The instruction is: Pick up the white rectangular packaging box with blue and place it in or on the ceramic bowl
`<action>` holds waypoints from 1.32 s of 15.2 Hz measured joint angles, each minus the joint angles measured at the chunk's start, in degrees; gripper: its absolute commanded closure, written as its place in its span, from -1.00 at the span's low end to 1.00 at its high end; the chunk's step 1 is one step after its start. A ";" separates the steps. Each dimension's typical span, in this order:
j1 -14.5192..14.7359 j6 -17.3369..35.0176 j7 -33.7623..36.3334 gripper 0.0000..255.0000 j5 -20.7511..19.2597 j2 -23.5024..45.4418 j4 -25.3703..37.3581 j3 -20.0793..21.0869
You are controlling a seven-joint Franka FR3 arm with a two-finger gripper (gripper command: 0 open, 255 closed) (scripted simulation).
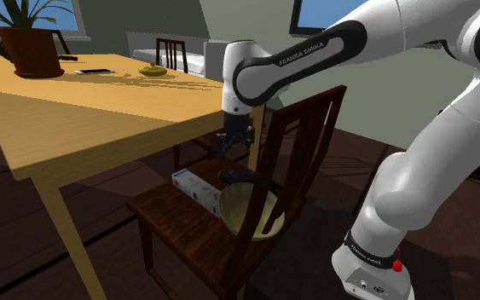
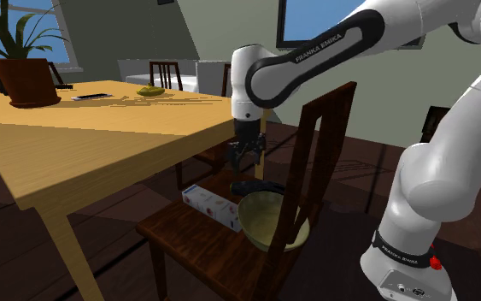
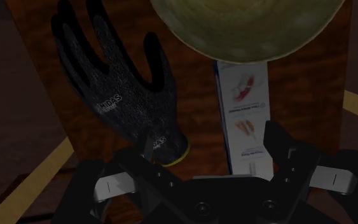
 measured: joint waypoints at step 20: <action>0.69 17.99 18.94 -1.00 -9.14 23.66 10.73 4.97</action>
